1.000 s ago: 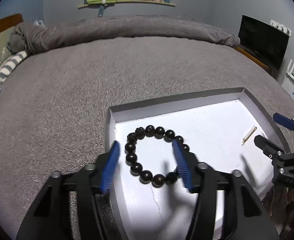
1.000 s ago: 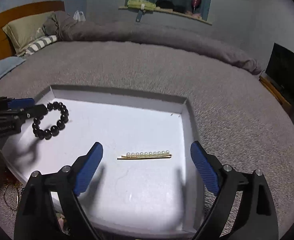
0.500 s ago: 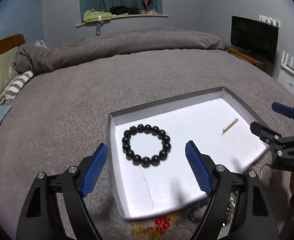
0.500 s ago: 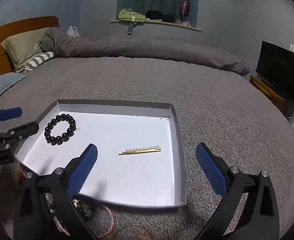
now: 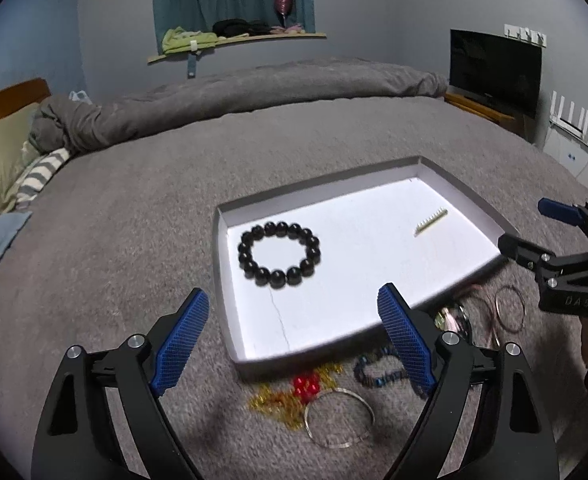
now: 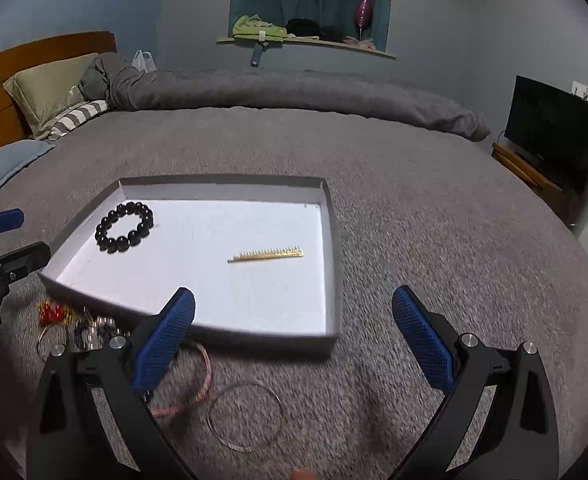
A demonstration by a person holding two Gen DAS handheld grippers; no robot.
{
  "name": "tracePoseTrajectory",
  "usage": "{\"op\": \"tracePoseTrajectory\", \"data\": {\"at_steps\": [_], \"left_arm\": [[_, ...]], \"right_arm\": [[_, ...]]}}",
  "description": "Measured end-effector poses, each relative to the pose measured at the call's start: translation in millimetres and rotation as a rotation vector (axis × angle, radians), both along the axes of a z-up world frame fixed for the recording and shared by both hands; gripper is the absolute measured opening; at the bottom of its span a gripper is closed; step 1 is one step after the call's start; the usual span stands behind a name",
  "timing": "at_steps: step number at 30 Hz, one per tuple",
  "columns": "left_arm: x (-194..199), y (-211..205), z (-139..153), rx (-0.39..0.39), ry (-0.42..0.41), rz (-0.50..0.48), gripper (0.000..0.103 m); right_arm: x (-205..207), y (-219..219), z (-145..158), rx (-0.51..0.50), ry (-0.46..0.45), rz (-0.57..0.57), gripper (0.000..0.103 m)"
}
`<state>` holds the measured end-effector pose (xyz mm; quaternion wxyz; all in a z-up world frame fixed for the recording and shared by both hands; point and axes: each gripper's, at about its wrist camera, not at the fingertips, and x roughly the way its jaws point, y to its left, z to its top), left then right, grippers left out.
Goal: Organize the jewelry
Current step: 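Move the left gripper back over the silver bangle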
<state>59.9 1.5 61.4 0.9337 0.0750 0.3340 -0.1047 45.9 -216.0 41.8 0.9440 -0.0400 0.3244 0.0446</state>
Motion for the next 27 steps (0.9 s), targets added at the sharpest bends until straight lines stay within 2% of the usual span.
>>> {"op": "tracePoseTrajectory", "data": {"at_steps": [7,12,18,24,27], "left_arm": [[-22,4,-13,-0.014,-0.006,0.009,0.091],[-34,10,-29,-0.031,0.047,-0.004,0.091],[-49,14,-49,-0.022,0.103,-0.018,0.091],[-53,13,-55,-0.011,0.116,-0.032,0.091],[-53,12,-57,-0.013,0.128,-0.041,0.091]], "right_arm": [[-13,-16,-5,0.040,0.017,0.004,0.098],[-25,-20,-12,0.012,0.026,0.020,0.098],[-39,-17,-35,-0.039,0.101,0.085,0.097],[-45,-6,-40,-0.029,0.121,0.151,0.097],[-45,-1,-44,-0.050,0.131,0.165,0.092]]}}
